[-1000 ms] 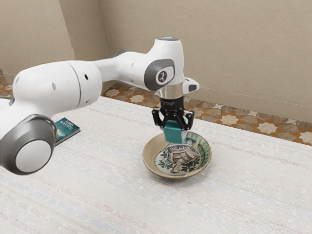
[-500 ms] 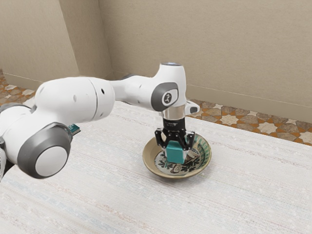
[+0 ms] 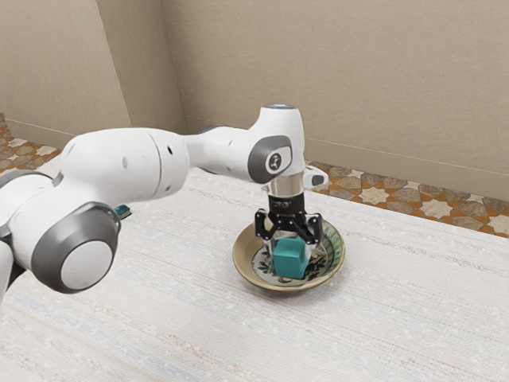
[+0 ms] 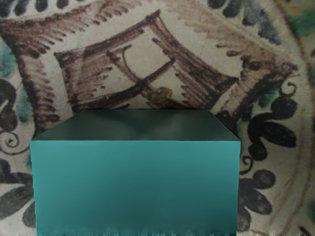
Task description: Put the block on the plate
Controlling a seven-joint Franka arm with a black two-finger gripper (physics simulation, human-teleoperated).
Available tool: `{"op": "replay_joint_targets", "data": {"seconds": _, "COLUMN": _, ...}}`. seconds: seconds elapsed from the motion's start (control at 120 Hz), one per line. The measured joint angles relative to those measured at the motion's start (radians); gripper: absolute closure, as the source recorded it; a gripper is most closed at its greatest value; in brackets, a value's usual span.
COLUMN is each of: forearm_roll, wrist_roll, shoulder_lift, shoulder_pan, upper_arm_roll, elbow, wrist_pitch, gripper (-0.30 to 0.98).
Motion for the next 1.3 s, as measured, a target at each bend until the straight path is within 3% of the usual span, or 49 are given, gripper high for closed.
{"op": "replay_joint_targets", "data": {"seconds": 0.3, "forearm_roll": 0.025, "wrist_roll": 0.007, "shoulder_lift": -0.098, "shoulder_pan": 0.005, "upper_arm_roll": 0.002, "elbow": 0.001, "wrist_pitch": -0.018, "gripper": 0.02}}
{"op": "replay_joint_targets", "data": {"seconds": 0.65, "forearm_roll": 0.119, "wrist_roll": 0.012, "shoulder_lift": -0.385, "shoulder_pan": 0.022, "upper_arm_roll": -0.002, "elbow": -0.014, "wrist_pitch": -0.182, "gripper": 0.00}}
{"op": "replay_joint_targets", "data": {"seconds": 0.733, "forearm_roll": 0.138, "wrist_roll": 0.014, "shoulder_lift": -0.475, "shoulder_pan": 0.033, "upper_arm_roll": -0.004, "elbow": -0.079, "wrist_pitch": -0.230, "gripper": 0.00}}
{"op": "replay_joint_targets", "data": {"seconds": 1.033, "forearm_roll": 0.185, "wrist_roll": 0.066, "shoulder_lift": -0.726, "shoulder_pan": 0.286, "upper_arm_roll": -0.156, "elbow": -0.332, "wrist_pitch": -0.304, "gripper": 0.00}}
{"op": "replay_joint_targets", "data": {"seconds": 1.1, "forearm_roll": 0.187, "wrist_roll": 0.089, "shoulder_lift": -0.744, "shoulder_pan": 0.302, "upper_arm_roll": -0.140, "elbow": -0.349, "wrist_pitch": -0.323, "gripper": 0.00}}
{"op": "replay_joint_targets", "data": {"seconds": 1.2, "forearm_roll": 0.194, "wrist_roll": 0.124, "shoulder_lift": -0.751, "shoulder_pan": 0.246, "upper_arm_roll": -0.037, "elbow": -0.356, "wrist_pitch": -0.350, "gripper": 0.00}}
{"op": "replay_joint_targets", "data": {"seconds": 1.3, "forearm_roll": 0.200, "wrist_roll": 0.153, "shoulder_lift": -0.753, "shoulder_pan": 0.273, "upper_arm_roll": -0.018, "elbow": -0.366, "wrist_pitch": -0.354, "gripper": 0.00}}
